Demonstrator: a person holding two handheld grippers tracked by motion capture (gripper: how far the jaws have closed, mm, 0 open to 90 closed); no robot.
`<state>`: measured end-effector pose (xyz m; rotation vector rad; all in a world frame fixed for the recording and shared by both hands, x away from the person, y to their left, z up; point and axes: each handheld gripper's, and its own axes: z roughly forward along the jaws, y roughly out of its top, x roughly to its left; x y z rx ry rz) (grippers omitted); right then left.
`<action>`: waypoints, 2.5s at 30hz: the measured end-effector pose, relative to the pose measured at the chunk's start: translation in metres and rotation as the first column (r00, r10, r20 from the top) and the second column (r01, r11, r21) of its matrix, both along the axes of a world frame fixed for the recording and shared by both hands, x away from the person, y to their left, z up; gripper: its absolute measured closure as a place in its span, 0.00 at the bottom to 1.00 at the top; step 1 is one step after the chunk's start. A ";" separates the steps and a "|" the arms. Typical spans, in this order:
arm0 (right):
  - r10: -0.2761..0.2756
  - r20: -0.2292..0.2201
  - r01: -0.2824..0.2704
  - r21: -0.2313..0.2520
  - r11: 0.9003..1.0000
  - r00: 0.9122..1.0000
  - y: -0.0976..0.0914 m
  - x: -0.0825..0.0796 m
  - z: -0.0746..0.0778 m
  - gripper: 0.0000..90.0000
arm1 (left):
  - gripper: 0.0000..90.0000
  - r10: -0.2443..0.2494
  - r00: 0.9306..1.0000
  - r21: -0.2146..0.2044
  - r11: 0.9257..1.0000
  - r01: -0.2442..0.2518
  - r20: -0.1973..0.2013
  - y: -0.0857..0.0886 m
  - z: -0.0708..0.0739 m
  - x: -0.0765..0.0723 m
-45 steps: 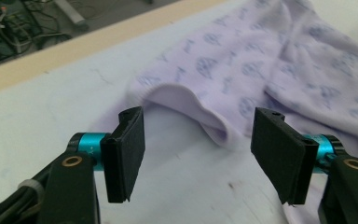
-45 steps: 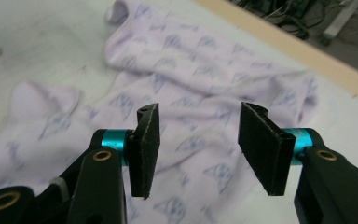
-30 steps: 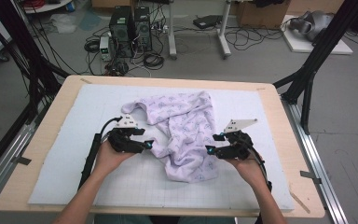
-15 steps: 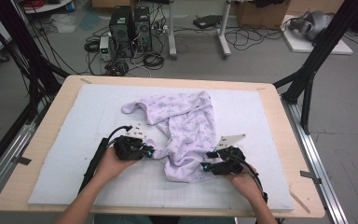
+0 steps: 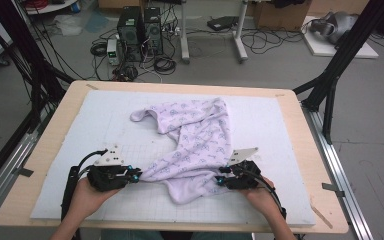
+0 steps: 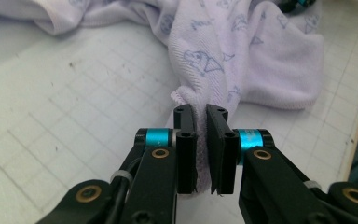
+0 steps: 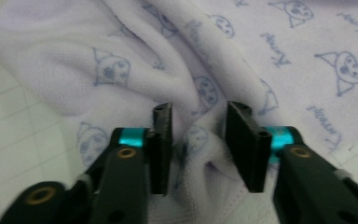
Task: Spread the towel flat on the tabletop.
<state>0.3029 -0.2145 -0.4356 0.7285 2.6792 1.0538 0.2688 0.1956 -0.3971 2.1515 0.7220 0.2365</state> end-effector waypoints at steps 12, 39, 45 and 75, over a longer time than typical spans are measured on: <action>0.005 0.036 -0.007 0.057 0.998 0.999 -0.016 -0.005 0.018 0.76 | 0.50 -0.023 1.000 0.005 1.000 0.024 -0.016 -0.023 -0.005 0.023; 0.081 0.051 -0.082 0.016 0.997 0.995 0.011 0.017 0.026 0.97 | 0.95 0.168 0.985 0.011 0.986 -0.168 -0.022 -0.022 -0.023 0.083; 0.054 -0.014 -0.054 0.014 0.998 0.998 0.015 0.042 0.012 0.96 | 0.79 0.225 0.972 0.041 0.974 -0.222 -0.071 -0.019 -0.038 0.101; 0.134 0.019 -0.134 0.000 0.991 0.991 0.038 0.008 0.000 0.93 | 0.95 0.011 1.000 0.113 0.994 -0.008 -0.026 -0.018 -0.038 0.042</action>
